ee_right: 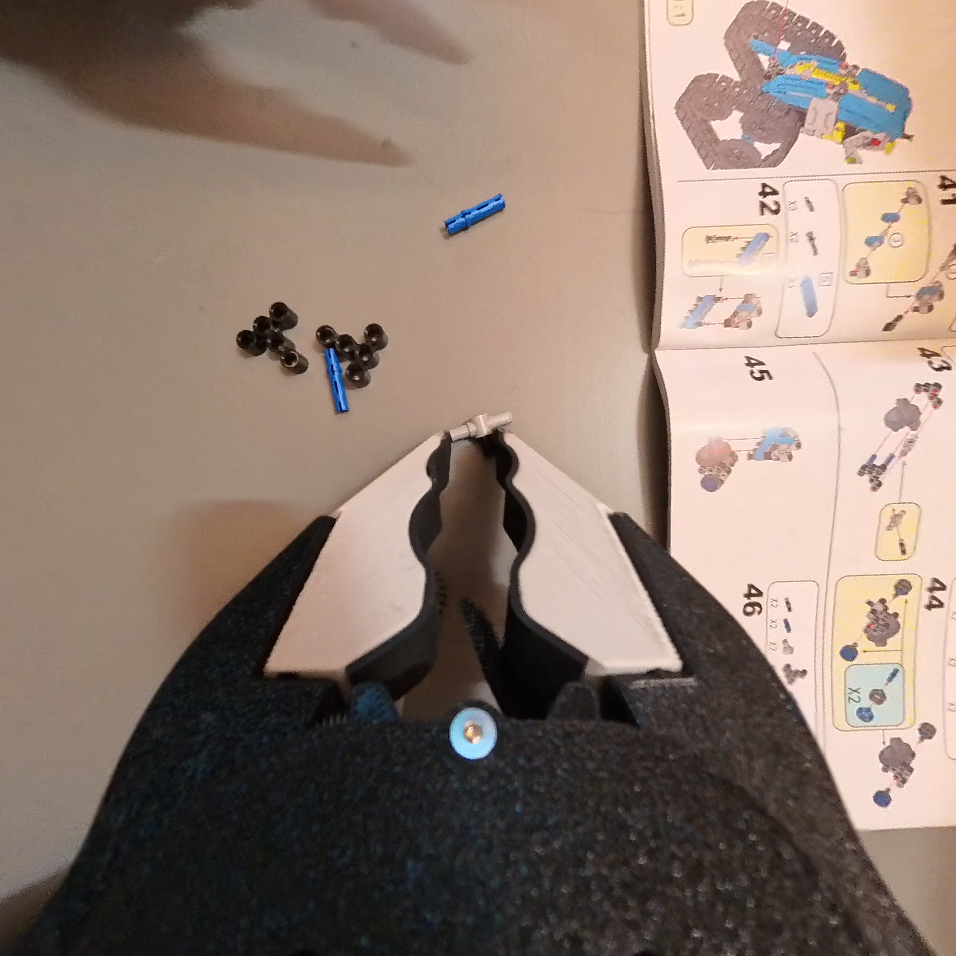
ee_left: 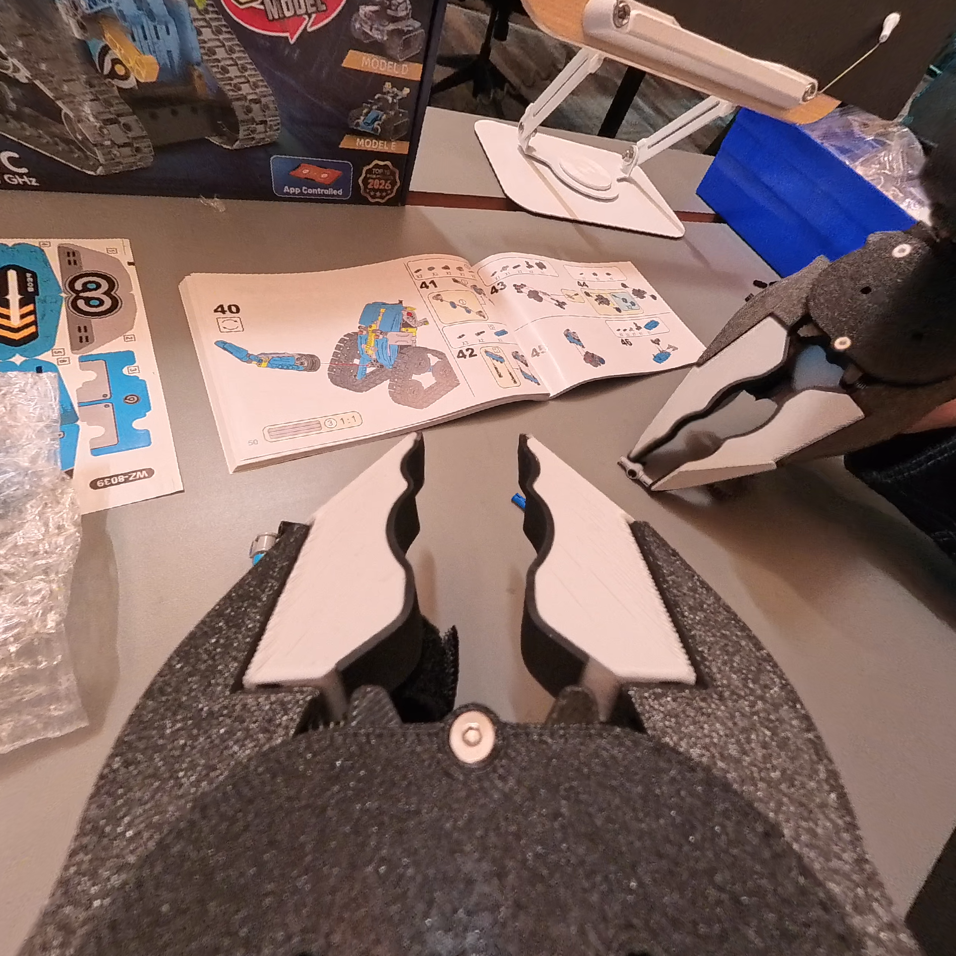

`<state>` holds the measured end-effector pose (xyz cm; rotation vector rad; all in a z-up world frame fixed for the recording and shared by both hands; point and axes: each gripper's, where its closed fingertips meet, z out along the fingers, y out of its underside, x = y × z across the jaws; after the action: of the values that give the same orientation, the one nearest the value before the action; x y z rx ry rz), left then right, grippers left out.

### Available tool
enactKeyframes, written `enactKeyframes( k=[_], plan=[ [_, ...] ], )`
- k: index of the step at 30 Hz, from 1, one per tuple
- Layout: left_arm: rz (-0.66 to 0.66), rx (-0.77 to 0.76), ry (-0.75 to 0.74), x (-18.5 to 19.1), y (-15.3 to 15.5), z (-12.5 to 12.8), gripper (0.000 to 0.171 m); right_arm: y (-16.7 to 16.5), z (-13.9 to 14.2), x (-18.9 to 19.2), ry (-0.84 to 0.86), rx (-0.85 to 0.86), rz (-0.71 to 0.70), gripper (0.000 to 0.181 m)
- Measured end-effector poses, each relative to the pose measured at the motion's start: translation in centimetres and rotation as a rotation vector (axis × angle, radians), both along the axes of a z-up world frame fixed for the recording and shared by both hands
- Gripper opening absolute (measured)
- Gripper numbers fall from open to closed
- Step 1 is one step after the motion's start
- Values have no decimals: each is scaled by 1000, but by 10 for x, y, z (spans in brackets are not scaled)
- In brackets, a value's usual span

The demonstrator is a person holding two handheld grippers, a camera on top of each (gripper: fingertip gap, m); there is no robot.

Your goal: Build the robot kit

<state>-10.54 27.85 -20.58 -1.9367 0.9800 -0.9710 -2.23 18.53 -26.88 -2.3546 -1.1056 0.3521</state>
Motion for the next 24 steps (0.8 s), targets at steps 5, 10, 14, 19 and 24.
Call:
enactKeyframes(
  k=[5,10,14,19,24],
  plan=[
    [8,45,12,-2,3,1,36,-1,34,5,44,94,-128,31],
    [-4,55,1,-1,0,3,36,-36,55,-39,252,106,-131,25],
    [-27,12,-14,2,-6,4,36,-39,18,-61,145,107,-138,29],
    [-37,-10,-36,3,-8,6,36,-42,10,-72,106,98,-62,23],
    [-44,7,-21,4,-9,4,36,-37,6,-75,37,128,-7,22]
  ],
)
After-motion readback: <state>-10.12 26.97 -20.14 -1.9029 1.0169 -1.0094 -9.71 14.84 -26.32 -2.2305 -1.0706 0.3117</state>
